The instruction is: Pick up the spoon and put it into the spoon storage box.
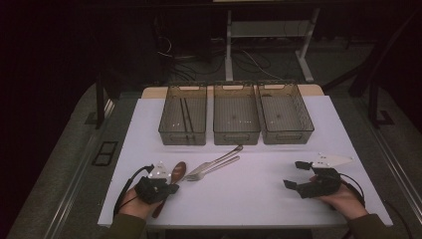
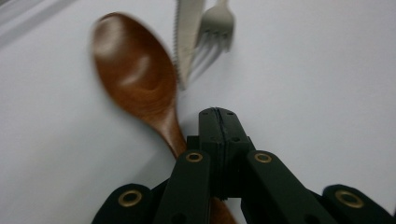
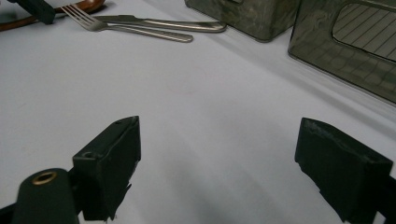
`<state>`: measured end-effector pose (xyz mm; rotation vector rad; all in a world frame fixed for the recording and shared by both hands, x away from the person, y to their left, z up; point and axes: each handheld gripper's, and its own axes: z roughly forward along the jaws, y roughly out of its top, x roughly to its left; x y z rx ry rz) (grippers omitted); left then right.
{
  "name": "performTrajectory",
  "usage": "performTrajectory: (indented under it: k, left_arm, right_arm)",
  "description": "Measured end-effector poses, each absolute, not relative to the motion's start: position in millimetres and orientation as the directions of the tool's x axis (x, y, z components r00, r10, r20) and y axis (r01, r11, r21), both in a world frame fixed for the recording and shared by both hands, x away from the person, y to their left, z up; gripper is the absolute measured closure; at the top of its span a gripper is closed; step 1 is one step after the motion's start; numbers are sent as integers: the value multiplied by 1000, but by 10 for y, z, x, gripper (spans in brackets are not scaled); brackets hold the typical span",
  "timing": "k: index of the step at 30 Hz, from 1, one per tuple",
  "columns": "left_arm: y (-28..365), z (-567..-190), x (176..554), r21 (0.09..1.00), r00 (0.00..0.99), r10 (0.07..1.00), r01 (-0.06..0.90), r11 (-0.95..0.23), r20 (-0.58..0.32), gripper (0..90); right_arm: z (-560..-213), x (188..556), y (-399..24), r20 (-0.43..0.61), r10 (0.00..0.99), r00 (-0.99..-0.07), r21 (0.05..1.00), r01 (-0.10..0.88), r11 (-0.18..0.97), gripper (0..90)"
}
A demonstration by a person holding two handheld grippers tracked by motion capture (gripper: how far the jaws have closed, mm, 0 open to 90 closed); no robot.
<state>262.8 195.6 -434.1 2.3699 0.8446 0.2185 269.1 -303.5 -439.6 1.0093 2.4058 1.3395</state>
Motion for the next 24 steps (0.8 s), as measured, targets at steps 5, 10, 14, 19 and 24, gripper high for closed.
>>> performTrajectory:
  k: [5,10,14,19,24]
  left_arm:
    - [2062,-4336,2680,593,745,667,538,-600,-2,887]
    - [2107,-4337,2701,594,726,688,545,-592,20,886]
    - [2102,-4316,2696,618,735,678,534,-576,-3,886]
    - [2095,-4199,2760,695,736,675,506,-511,-40,818]
    - [2034,-4212,2940,736,748,658,492,-466,-84,646]
  right_arm:
    - [-4395,2690,-3033,140,653,-745,813,463,354,138]
    - [-4395,2690,-3031,139,651,-746,814,460,355,138]
    - [-4396,2689,-3029,140,651,-746,813,462,355,138]
    - [-4390,2683,-3032,138,653,-745,812,462,355,138]
    - [-4391,2687,-3031,134,651,-747,814,457,358,138]
